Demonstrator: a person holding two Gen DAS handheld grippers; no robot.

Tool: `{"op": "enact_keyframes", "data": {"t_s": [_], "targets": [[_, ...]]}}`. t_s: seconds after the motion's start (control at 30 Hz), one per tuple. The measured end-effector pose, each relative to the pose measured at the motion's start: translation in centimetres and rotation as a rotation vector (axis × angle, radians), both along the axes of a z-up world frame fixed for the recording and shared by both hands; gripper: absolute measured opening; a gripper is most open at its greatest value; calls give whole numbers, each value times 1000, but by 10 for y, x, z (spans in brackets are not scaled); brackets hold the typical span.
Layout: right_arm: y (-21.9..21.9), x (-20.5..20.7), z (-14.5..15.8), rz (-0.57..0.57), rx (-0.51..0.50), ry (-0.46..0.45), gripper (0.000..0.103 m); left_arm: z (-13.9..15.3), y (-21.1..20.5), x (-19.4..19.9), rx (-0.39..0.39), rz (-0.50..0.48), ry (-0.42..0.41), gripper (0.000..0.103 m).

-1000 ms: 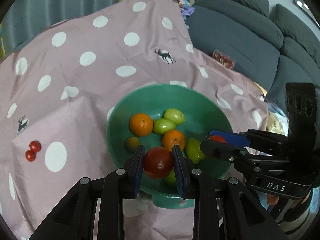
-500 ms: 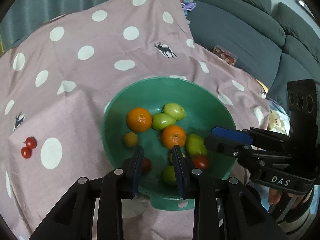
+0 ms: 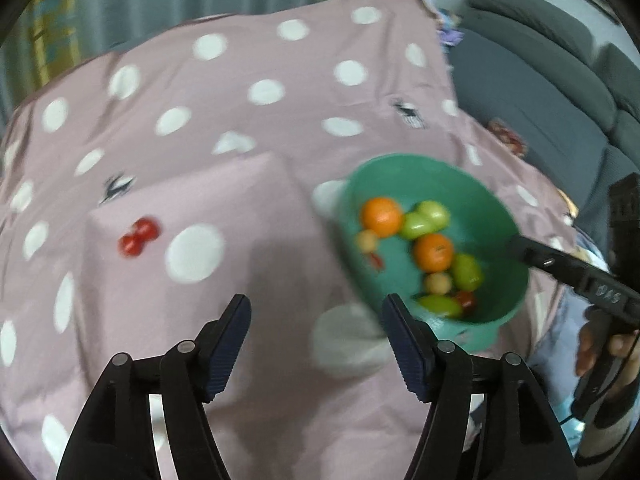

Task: Organize fruits
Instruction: 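Move both grippers back toward the last two cherry tomatoes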

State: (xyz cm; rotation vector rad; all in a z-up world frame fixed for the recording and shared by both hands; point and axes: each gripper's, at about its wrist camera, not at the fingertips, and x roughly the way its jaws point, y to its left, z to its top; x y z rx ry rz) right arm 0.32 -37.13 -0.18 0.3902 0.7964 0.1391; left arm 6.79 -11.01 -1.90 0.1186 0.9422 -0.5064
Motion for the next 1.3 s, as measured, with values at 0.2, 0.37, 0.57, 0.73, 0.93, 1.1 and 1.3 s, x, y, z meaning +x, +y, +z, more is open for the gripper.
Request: {"op": "enact_keyframes", "data": {"t_s": [0.2,0.37,0.57,0.73,0.93,1.1,1.3], "targets": [[14,0,4,37,-11,-6,67,-18,50,-6,26,135,48,71],[32,2,7,83,-18,-7,75,-20,87,-17,22,231,48,89],[64,7,8,170,-10,-11,86,-22,115,-26,37,303,33,91],[98,10,13,265,-43,-7,86,-25,127,-29,48,340,20,91],[131,16,11,331,-76,16,86,-27,140,-33,85,370,-6,91],[155,25,8,373,-96,33,86,-30,155,-34,80,403,-5,91],[183,37,3,431,-114,54,86,-33,171,-35,69,430,-9,91]]}}
